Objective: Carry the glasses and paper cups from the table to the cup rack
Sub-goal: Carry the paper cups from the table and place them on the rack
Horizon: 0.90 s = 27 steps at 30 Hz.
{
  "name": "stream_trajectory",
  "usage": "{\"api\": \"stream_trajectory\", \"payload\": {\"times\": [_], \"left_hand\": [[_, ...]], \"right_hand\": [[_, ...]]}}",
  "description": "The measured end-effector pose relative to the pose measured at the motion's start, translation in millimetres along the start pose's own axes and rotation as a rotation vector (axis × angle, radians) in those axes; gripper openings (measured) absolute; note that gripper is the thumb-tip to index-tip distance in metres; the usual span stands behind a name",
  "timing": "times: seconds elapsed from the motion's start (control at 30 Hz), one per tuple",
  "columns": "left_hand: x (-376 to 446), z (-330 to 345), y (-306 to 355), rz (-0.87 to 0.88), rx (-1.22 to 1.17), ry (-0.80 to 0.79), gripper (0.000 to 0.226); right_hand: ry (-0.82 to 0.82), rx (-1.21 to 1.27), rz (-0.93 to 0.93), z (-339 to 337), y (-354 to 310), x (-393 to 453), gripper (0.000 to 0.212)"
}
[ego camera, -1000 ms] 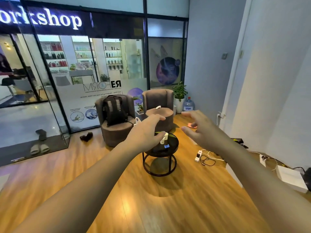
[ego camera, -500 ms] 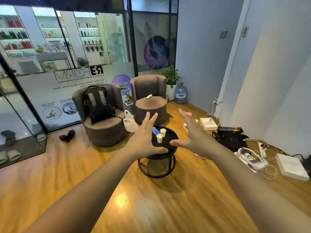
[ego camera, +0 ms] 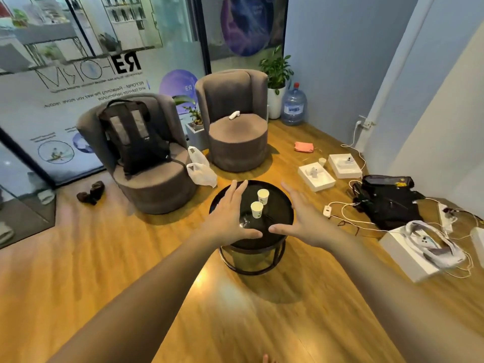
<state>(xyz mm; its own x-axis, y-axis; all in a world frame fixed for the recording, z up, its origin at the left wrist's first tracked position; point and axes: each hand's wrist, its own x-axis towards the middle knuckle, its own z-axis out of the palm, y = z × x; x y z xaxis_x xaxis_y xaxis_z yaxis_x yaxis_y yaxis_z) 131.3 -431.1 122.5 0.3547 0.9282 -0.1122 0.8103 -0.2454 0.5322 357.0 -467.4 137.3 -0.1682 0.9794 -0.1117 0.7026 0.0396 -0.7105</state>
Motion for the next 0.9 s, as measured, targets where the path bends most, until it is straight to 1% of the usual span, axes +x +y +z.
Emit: {"api": "stream_trajectory", "payload": {"times": [0.13,0.23,0.37,0.47,0.67,0.8,0.9], "left_hand": [[71,17,-31,-0.03,-0.064,-0.039,0.13],[114,31,-53,-0.069,-0.084,-0.054,0.126],[177,59,-96,-0.163,-0.247,-0.108,0.124],[235,89,-133,-0.198,-0.309,-0.156,0.121],[349,155,-199,-0.256,-0.28,-0.248,0.115],[399,198,-232,-0.274,-0.229,-0.356,0.113],[422,235,-256,-0.304,-0.204,-0.422,0.111]], "right_hand": [[-0.04,0.068,0.068,8,28,65,0.112],[-0.041,0.084,0.1,14,47,106,0.11],[-0.035,0.128,0.196,31,83,169,0.107],[-0.043,0.116,0.255,49,120,226,0.106],[-0.069,0.104,0.336,103,196,341,0.103],[-0.077,0.07,0.409,145,243,394,0.102],[-0.111,0.054,0.46,180,277,419,0.101]]}}
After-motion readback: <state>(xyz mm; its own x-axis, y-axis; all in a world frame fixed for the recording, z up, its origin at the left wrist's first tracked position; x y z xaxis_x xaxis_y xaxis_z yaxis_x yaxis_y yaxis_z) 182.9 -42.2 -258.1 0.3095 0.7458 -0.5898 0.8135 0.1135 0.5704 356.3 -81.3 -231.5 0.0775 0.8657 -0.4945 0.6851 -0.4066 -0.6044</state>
